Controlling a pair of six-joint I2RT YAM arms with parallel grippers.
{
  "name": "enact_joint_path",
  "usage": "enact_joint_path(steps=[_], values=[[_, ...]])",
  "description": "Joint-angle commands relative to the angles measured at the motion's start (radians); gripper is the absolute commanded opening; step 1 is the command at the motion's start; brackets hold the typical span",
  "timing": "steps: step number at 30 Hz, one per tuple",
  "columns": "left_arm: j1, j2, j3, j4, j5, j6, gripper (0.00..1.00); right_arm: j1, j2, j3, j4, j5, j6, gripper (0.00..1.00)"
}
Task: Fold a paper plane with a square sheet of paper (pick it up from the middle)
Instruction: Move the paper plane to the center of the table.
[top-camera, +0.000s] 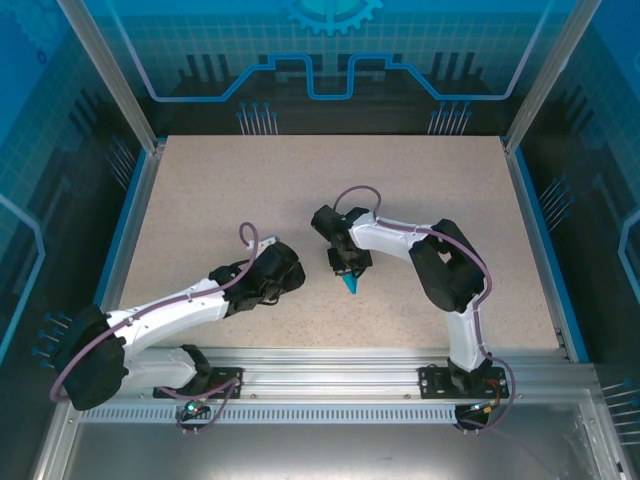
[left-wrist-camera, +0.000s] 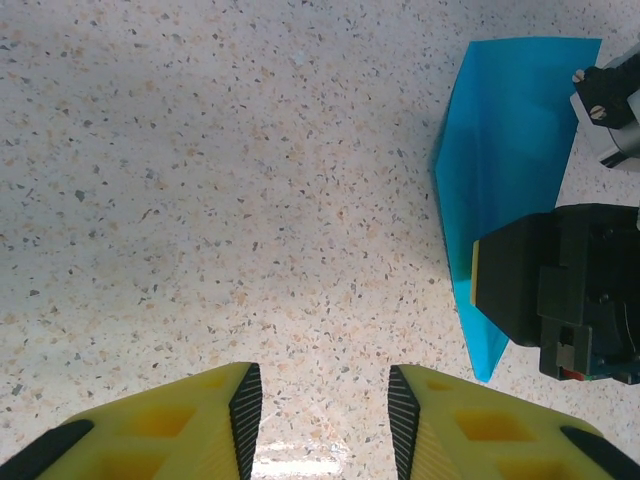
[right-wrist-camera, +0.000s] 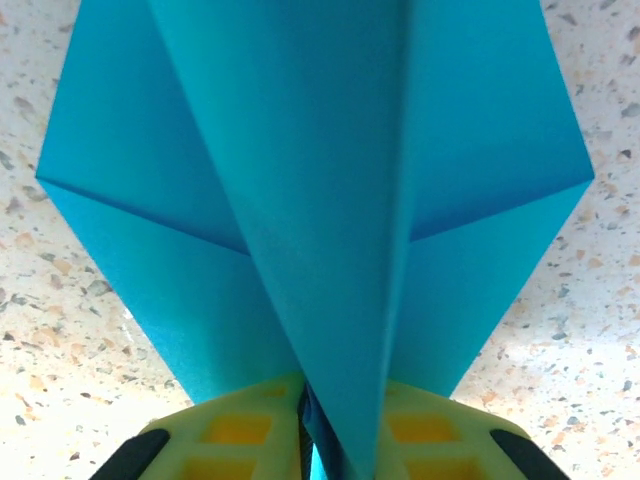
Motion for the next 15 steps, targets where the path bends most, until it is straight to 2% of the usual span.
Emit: enact_joint_path(steps=[1, 5, 8, 15], values=[[0.006, -0.005, -0.012, -0.02, -0.021, -0.004, 0.42, 0.021, 0.067, -0.004, -0.002, -0.018, 0.031, 0.19], [0.005, -0.004, -0.01, -0.029, -0.022, -0.004, 0.42, 0.02, 0.068, -0.018, 0.012, -0.019, 0.048, 0.19], [0.006, -0.006, -0.013, -0.028, -0.02, -0.004, 0.43, 0.01, 0.08, -0.032, 0.045, -0.065, 0.055, 0.19], [0.006, -0.006, -0.013, -0.027, -0.013, 0.0, 0.43, 0.008, 0.077, -0.052, 0.079, -0.093, 0.074, 0.26]])
